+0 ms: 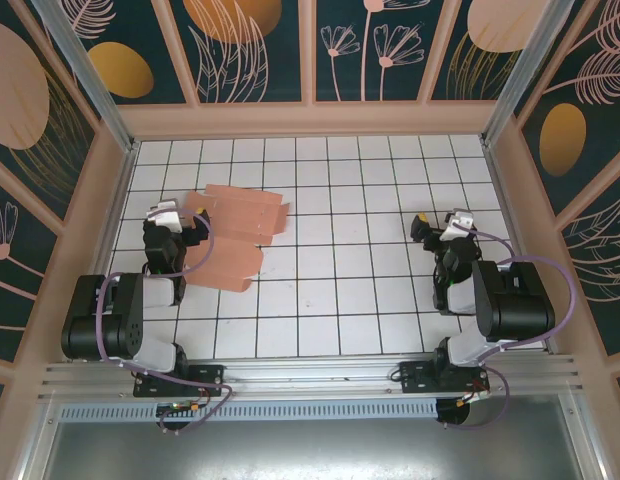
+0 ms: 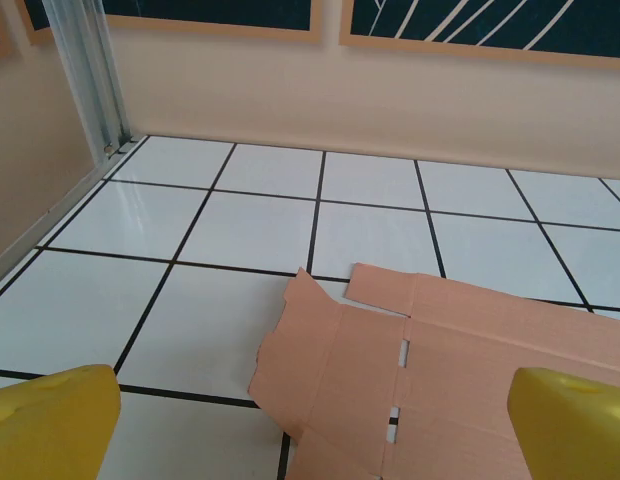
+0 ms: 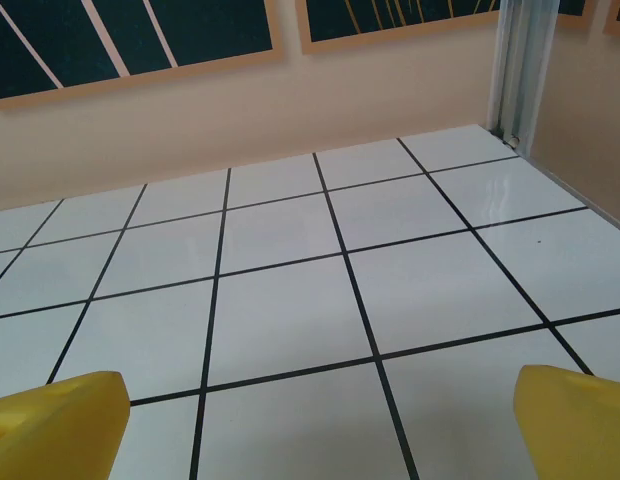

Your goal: Fold the paper box

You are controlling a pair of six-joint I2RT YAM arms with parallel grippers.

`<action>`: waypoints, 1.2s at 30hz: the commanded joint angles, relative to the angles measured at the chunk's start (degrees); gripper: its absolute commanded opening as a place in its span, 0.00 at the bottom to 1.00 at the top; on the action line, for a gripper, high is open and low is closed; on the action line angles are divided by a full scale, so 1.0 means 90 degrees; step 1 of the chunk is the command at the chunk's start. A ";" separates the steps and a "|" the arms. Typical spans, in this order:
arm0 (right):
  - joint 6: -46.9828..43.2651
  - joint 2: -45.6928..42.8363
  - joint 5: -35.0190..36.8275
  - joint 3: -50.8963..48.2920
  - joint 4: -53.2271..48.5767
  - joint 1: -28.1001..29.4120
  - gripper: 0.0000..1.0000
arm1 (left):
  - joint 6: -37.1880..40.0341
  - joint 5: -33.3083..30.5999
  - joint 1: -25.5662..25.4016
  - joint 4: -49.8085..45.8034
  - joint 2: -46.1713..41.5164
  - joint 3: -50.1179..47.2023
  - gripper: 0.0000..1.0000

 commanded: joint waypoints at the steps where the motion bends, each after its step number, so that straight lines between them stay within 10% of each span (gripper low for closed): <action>1: -0.0088 0.0069 -0.0032 0.0114 0.0084 0.0009 0.99 | 0.0070 -0.0059 -0.0044 0.0156 0.0039 0.0090 0.99; 33: -0.0098 0.0061 -0.0028 0.0036 0.0234 0.0020 0.99 | 0.0076 -0.0077 -0.0045 0.0085 0.0059 0.0138 0.99; 36: -0.0149 -0.0126 0.0027 -0.0373 0.0868 0.0066 0.99 | -0.0251 -0.0954 -0.0082 -0.0981 -0.0151 0.0577 0.99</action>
